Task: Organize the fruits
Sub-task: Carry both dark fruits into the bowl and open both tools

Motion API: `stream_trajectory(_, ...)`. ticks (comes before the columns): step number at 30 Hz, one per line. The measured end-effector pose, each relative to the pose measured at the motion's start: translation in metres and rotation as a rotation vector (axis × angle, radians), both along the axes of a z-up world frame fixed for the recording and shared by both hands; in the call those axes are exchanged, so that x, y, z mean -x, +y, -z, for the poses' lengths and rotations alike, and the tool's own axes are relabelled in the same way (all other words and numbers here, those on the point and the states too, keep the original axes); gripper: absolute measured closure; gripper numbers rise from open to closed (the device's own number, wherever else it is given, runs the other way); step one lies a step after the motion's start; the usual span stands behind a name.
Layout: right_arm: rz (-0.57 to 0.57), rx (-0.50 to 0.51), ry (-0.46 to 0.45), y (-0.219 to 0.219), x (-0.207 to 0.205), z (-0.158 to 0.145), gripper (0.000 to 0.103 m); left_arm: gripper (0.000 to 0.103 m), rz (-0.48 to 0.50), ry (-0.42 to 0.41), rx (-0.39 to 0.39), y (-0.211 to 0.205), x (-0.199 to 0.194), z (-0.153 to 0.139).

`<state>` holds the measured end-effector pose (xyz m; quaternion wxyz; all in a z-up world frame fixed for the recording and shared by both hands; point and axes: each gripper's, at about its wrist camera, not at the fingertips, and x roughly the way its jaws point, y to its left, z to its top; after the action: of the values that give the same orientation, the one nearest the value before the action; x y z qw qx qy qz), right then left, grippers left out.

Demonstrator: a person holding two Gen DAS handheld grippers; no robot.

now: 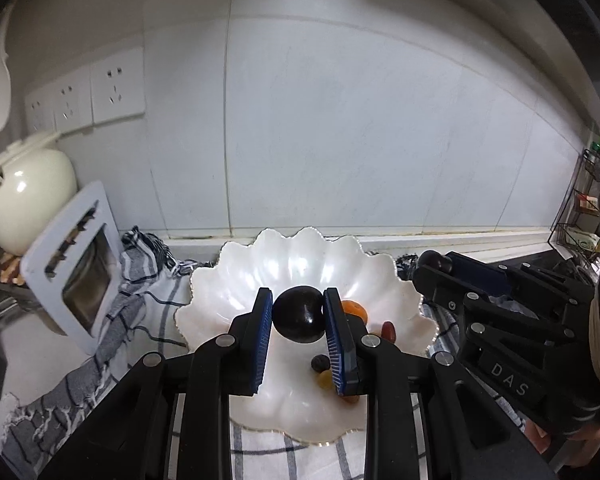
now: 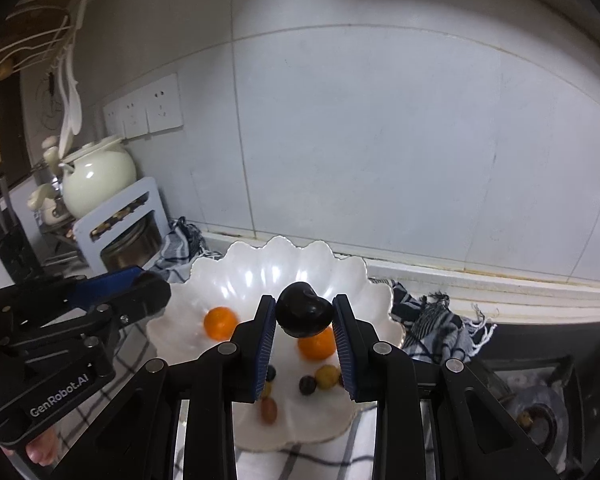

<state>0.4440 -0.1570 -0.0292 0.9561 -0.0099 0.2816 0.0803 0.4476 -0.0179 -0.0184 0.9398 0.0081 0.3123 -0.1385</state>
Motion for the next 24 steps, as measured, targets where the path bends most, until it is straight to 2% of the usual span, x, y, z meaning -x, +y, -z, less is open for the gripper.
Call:
stream_trajectory(11,0.012,0.013,0.081,-0.002,-0.054,0.019,0.072,0.077,-0.019,0.079,-0.038,-0.004,-0.049,0.016)
stream_trajectory(24,-0.006,0.033,0.171,-0.002,-0.097,0.041,0.072,0.076,-0.042,0.186,-0.086,-0.01,-0.099,0.047)
